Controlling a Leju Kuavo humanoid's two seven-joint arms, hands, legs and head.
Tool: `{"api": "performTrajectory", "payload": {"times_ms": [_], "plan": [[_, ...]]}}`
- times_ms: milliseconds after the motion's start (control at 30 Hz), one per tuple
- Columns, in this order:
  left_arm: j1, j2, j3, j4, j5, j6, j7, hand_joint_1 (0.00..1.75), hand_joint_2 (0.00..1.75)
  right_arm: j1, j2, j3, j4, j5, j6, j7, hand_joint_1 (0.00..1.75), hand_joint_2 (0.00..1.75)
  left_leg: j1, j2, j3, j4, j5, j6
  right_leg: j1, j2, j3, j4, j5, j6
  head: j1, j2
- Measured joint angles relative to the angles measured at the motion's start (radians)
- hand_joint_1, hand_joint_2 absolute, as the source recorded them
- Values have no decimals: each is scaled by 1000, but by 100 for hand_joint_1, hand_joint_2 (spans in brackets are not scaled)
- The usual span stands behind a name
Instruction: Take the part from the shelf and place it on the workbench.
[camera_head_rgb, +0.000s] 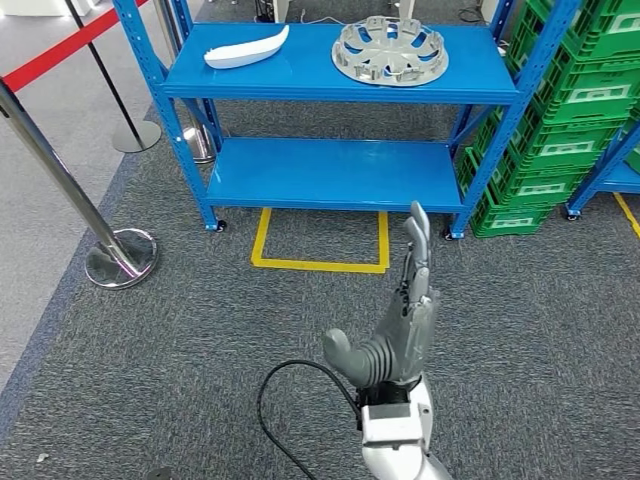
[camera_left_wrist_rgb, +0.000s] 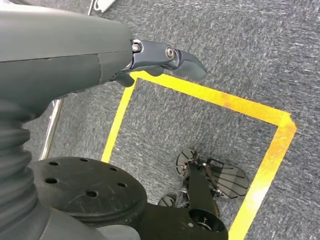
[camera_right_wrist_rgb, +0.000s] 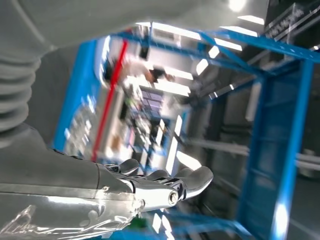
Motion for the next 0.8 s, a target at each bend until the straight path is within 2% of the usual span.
{"api": "performTrajectory", "payload": {"times_ms": [133,333,800], "plan": [[-1,-2,0,0,-10,0,3,0,175,0,0,0,0,30,-25,-10,0,175,0,0,0,0,0,0,0,0,0,0,0,0,0,0],[-1,-2,2,0,-11,0,4,0,175,0,-3,6,1,-7,-10,27,0,175,0,0,0,0,0,0,0,0,0,0,0,0,0,0],[-1,-2,7,0,-13,0,10,0,175,-1,-12,24,2,-4,-19,20,0,175,0,0,0,0,0,0,0,0,0,0,0,0,0,0]]}}
